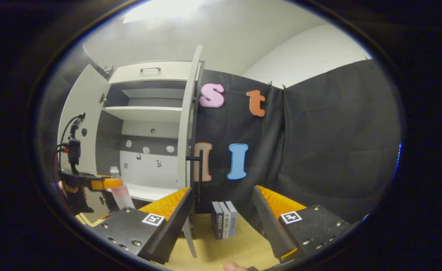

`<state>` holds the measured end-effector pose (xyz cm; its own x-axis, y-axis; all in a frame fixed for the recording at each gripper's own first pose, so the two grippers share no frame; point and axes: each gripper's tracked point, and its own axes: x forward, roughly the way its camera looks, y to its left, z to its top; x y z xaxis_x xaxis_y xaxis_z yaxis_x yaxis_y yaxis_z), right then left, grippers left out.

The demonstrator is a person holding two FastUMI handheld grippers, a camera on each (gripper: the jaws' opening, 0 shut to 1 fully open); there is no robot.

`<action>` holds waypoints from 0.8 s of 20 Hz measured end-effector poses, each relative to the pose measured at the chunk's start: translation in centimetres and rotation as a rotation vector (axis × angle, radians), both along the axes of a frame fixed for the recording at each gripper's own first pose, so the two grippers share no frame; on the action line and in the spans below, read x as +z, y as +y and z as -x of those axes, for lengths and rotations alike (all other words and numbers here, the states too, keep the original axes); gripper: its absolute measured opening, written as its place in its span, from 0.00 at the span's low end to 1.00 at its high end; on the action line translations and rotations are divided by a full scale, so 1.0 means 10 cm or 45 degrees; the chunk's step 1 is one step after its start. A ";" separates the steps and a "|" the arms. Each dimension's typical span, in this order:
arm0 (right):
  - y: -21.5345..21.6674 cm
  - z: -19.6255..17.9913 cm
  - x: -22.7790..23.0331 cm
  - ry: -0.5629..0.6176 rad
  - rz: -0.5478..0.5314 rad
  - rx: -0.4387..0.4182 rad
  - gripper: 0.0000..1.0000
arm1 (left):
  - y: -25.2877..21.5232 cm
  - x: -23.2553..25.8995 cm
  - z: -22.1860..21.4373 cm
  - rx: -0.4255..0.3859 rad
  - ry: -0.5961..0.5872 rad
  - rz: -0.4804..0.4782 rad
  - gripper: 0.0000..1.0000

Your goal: Grasp the bottle in the cabinet with the left hand and place it on the coaster, then close the right door with the right hand and the left door with the left hand.

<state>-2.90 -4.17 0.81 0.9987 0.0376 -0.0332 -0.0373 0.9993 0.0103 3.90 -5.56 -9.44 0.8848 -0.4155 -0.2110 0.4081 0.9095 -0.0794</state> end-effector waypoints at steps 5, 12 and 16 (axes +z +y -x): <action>0.07 -0.08 0.08 -0.025 -0.031 0.047 0.96 | 0.03 -0.59 0.49 -0.044 0.117 0.049 0.74; 0.05 -0.22 0.15 -0.055 -0.014 0.053 0.96 | 0.28 -1.50 0.87 -0.031 0.305 0.043 0.74; 0.04 -0.29 0.16 -0.058 -0.023 0.045 0.94 | 0.41 -1.93 1.03 0.006 0.393 0.015 0.74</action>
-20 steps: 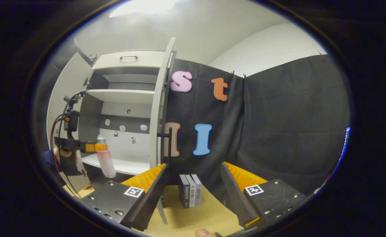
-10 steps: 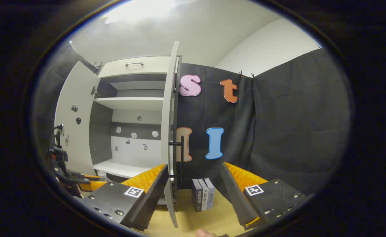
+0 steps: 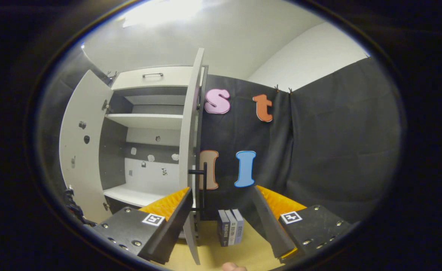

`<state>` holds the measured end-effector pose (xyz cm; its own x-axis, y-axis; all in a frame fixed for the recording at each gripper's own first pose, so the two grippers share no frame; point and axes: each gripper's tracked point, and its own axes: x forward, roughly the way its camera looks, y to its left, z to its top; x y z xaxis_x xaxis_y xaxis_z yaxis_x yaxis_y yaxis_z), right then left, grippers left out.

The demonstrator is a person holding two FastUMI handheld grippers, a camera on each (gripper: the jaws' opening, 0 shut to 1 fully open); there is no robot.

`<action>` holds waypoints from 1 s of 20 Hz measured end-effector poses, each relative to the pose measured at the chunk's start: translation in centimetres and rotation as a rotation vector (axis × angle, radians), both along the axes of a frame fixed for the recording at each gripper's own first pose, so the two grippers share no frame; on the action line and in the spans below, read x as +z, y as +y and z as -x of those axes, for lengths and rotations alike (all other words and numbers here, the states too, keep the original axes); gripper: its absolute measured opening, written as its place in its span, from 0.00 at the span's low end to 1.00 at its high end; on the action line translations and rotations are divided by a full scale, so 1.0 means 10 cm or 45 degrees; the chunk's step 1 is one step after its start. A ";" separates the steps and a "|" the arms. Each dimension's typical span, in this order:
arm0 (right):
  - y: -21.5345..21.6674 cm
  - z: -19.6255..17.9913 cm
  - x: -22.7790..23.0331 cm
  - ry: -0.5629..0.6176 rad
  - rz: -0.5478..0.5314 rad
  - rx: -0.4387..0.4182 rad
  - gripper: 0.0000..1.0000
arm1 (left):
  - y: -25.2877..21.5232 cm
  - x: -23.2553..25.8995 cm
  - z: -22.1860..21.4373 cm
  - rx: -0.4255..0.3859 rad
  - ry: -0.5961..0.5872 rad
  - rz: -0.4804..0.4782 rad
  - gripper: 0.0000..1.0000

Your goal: Grasp the bottle in the cabinet with the left hand and place it on the coaster, then close the right door with the right hand and the left door with the left hand.

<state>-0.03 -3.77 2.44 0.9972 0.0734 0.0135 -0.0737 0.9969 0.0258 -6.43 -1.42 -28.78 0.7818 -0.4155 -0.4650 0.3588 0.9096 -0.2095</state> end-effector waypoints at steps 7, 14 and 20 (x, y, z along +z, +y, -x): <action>-0.02 -0.01 0.06 -0.022 0.005 -0.011 0.96 | 0.13 -0.57 0.32 0.032 0.123 -0.078 0.75; 0.07 0.04 0.01 -0.003 0.023 0.016 0.94 | 0.16 -0.80 0.44 0.107 0.126 -0.053 0.75; 0.11 0.01 -0.02 0.009 0.027 0.031 0.96 | 0.17 -0.80 0.44 0.144 0.097 -0.044 0.76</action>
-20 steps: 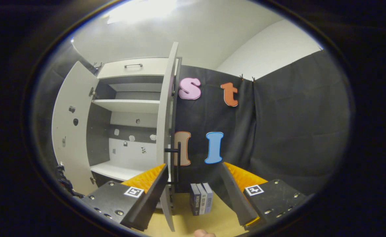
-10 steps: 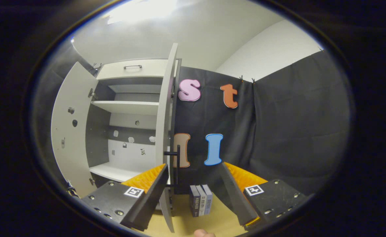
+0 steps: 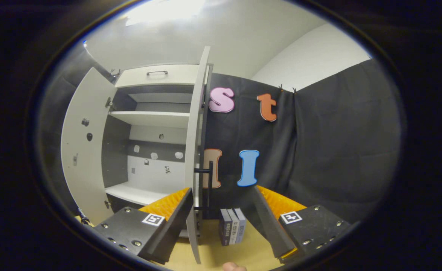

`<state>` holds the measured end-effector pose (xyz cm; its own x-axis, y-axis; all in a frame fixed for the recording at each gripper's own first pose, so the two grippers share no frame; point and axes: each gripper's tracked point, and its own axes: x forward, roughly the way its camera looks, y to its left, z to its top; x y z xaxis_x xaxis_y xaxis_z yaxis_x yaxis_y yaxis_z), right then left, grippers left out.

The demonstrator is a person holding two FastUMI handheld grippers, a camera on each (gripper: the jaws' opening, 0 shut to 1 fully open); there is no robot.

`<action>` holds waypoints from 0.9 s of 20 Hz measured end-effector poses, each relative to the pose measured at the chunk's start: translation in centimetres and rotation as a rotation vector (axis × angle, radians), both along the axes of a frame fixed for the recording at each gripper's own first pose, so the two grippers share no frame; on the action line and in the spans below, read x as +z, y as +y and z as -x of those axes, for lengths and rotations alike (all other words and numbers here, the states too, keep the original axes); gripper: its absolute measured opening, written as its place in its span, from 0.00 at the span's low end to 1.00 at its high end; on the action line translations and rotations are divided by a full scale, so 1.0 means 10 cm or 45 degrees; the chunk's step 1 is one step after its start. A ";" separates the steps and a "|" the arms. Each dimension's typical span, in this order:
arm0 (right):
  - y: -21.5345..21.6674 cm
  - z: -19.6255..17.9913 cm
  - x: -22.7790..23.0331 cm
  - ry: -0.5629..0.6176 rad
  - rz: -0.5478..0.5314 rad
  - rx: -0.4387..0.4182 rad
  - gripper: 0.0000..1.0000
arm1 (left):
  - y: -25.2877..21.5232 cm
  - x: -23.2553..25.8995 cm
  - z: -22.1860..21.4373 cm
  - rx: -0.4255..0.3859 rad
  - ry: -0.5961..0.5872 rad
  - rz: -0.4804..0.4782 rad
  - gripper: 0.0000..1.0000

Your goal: Grasp the bottle in the cabinet with the left hand and place it on the coaster, then close the right door with the right hand and the left door with the left hand.

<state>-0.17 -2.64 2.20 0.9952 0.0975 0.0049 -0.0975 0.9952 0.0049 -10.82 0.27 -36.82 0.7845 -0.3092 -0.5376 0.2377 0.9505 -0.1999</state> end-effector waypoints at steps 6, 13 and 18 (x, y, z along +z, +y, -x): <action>0.10 -0.08 -0.01 -0.002 -0.010 0.026 0.96 | -0.06 0.06 0.12 -0.046 0.006 -0.042 0.78; 0.12 -0.15 -0.06 0.009 -0.034 0.038 0.96 | -0.13 0.05 0.13 -0.066 0.015 -0.057 0.76; 0.07 -0.15 -0.12 0.020 -0.031 0.028 0.96 | -0.12 0.05 0.10 -0.046 0.021 -0.036 0.76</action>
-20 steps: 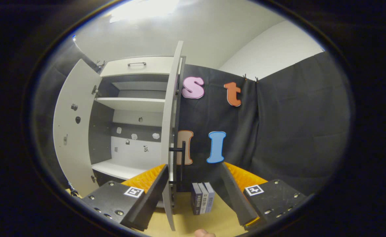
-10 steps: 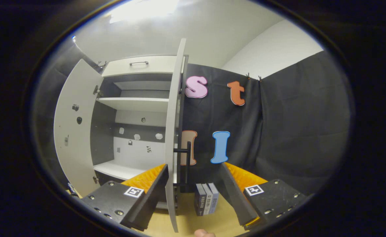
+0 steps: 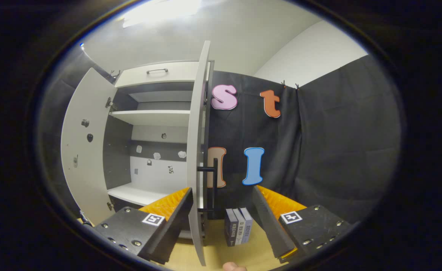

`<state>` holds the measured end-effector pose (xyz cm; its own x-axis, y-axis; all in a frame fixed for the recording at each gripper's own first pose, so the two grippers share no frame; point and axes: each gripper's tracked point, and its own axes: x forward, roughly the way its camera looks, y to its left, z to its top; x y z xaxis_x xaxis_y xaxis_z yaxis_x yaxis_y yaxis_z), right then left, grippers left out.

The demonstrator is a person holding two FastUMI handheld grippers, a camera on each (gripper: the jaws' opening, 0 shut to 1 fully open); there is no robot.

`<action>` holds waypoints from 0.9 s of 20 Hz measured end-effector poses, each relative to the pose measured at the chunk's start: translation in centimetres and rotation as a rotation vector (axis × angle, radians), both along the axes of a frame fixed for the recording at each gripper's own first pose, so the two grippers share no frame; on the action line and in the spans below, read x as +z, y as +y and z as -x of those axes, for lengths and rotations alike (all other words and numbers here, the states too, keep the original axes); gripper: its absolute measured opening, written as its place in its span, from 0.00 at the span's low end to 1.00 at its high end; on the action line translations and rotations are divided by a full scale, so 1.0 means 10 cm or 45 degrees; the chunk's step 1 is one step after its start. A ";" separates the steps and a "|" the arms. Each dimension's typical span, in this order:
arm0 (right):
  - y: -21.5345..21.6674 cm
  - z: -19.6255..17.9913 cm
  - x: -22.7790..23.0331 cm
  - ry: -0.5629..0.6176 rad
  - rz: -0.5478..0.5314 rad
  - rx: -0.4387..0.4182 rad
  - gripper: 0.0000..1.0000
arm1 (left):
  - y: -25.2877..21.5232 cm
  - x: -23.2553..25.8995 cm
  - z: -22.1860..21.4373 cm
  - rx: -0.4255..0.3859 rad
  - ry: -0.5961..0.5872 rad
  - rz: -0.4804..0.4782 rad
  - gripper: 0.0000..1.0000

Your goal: Grasp the bottle in the cabinet with the left hand and place it on the coaster, then close the right door with the right hand and the left door with the left hand.

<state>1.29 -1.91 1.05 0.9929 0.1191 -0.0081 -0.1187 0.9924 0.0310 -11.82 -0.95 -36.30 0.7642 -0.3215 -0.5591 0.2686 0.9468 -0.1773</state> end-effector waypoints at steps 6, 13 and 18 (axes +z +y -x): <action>0.00 -0.03 -0.05 0.010 0.005 -0.002 0.96 | 0.05 0.06 0.10 0.003 0.034 0.003 0.73; 0.08 -0.08 -0.10 0.013 0.001 0.017 0.96 | 0.10 0.21 0.22 -0.015 0.053 0.002 0.70; 0.07 -0.07 -0.12 0.015 0.005 0.014 0.96 | 0.04 0.04 0.25 -0.039 0.108 -0.014 0.71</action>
<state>1.98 -1.24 -0.14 0.9913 0.1301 -0.0200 -0.1296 0.9912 0.0285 -14.28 -0.53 -35.88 0.7039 -0.3376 -0.6249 0.2821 0.9403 -0.1903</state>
